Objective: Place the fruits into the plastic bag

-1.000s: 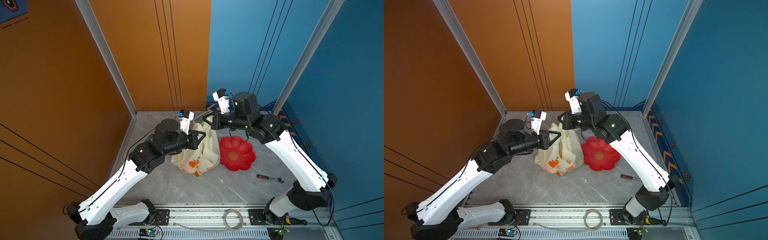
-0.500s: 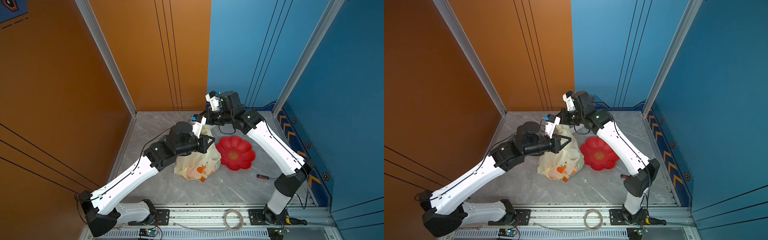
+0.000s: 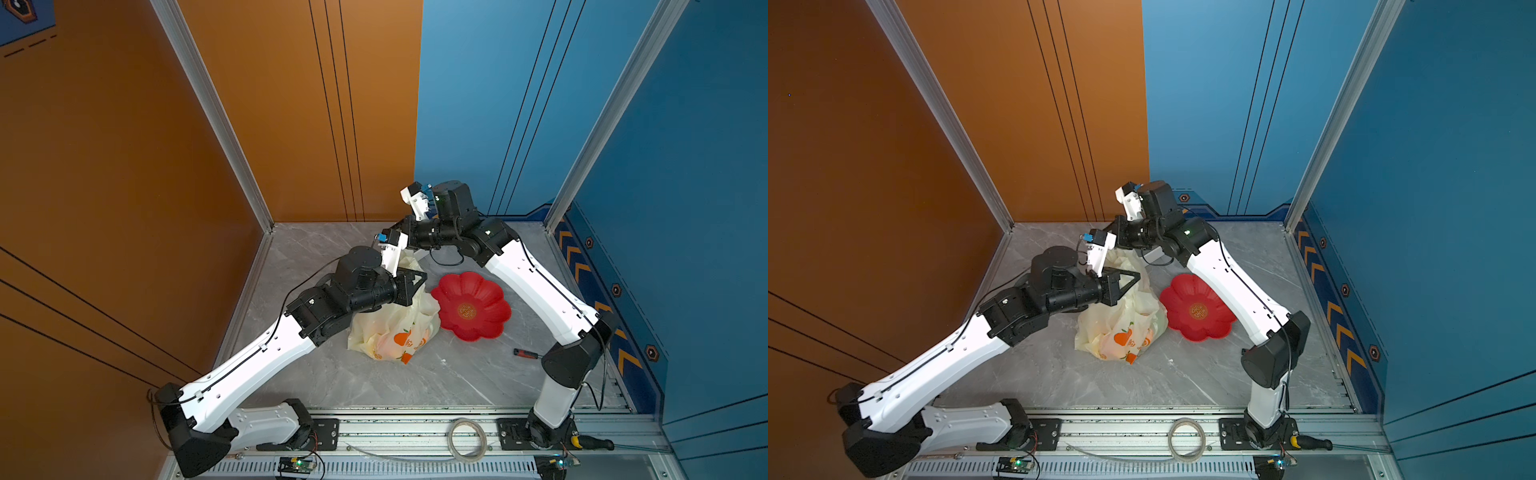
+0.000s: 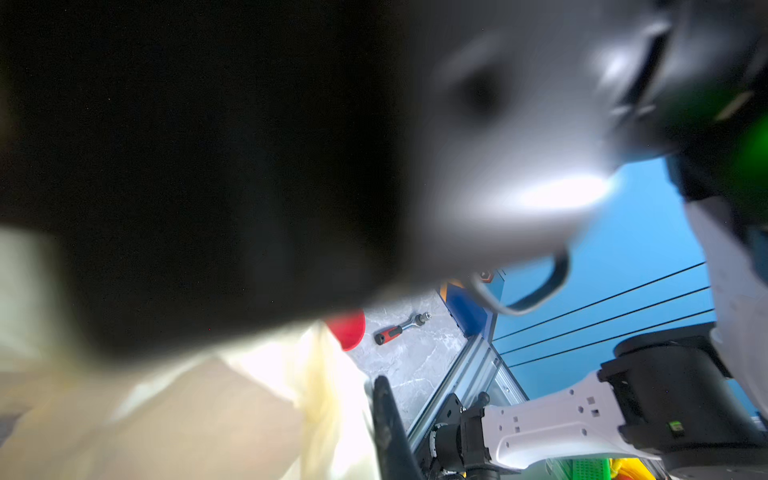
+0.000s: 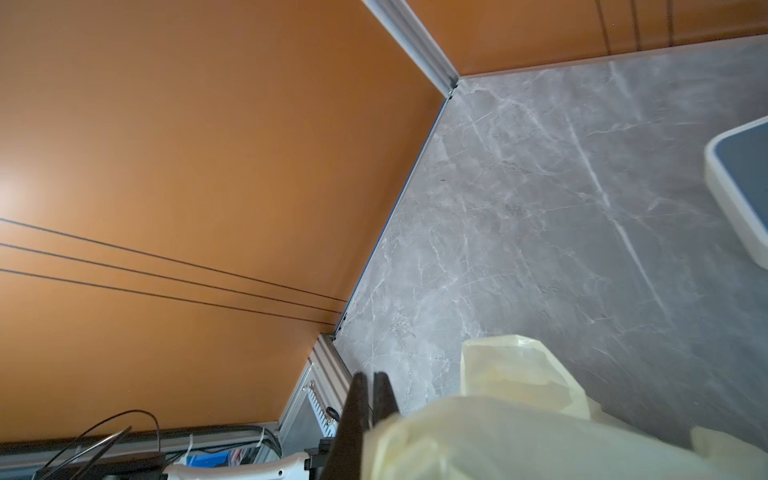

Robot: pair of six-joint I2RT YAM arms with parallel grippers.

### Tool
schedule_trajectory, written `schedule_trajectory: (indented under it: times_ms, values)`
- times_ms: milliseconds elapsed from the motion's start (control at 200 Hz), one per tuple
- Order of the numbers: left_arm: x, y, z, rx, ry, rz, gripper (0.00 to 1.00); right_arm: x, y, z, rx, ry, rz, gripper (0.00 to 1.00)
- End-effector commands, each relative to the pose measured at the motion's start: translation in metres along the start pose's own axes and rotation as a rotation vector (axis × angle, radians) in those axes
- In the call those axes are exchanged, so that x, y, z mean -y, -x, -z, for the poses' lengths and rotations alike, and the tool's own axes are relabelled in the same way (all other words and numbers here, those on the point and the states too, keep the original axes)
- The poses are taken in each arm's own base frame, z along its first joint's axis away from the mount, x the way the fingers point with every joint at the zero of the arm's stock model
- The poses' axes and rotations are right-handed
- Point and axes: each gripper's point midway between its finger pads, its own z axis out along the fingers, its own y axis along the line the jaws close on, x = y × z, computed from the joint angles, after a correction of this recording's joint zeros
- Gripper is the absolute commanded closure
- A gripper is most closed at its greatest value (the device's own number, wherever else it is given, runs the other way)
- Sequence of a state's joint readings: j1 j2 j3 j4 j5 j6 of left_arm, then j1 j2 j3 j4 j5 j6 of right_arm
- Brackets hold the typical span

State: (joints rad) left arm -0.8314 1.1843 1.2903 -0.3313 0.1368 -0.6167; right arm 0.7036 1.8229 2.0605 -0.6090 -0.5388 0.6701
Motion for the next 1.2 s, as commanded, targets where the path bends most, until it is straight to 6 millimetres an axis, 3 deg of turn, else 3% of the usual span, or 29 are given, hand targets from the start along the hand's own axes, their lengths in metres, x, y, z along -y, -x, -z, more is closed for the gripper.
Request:
schedule_trajectory:
  times_ms: [0,105,260,481,581,656,731,856,911,1006,1197]
  values:
    - [-0.004,-0.017,-0.006,-0.052,-0.004,-0.014,1.00,-0.091,-0.014,0.007,-0.031,0.255,0.144,1.00]
    - [-0.006,-0.018,-0.004,-0.047,0.001,-0.014,1.00,-0.100,-0.014,0.012,-0.022,0.268,0.170,1.00]
    - [-0.006,-0.020,-0.005,-0.050,-0.001,-0.007,1.00,-0.071,-0.010,0.008,-0.014,0.204,0.119,1.00]
    - [-0.010,-0.022,-0.009,-0.057,0.005,-0.004,1.00,-0.065,-0.011,0.008,-0.011,0.200,0.107,1.00]
    - [-0.019,-0.028,-0.013,-0.075,0.032,0.014,1.00,-0.036,-0.007,0.005,0.003,0.129,0.056,0.97]
    - [-0.029,-0.033,-0.016,-0.090,0.059,0.030,1.00,-0.007,-0.007,0.001,0.008,0.064,0.005,0.88]
    - [-0.037,-0.038,-0.019,-0.101,0.077,0.047,0.92,0.022,-0.003,0.003,0.025,0.026,-0.048,0.84]
    - [-0.042,-0.039,-0.019,-0.102,0.089,0.062,0.65,0.044,-0.003,0.007,0.049,0.012,-0.104,0.65]
    - [-0.041,-0.037,-0.018,-0.097,0.086,0.060,0.56,0.045,-0.002,0.011,0.062,0.006,-0.099,0.57]
    - [-0.038,-0.033,-0.015,-0.088,0.080,0.057,0.50,0.044,0.002,0.019,0.079,0.003,-0.092,0.46]
    - [-0.030,-0.023,-0.003,-0.057,0.069,0.038,0.23,0.043,0.007,0.032,0.107,-0.003,-0.084,0.25]
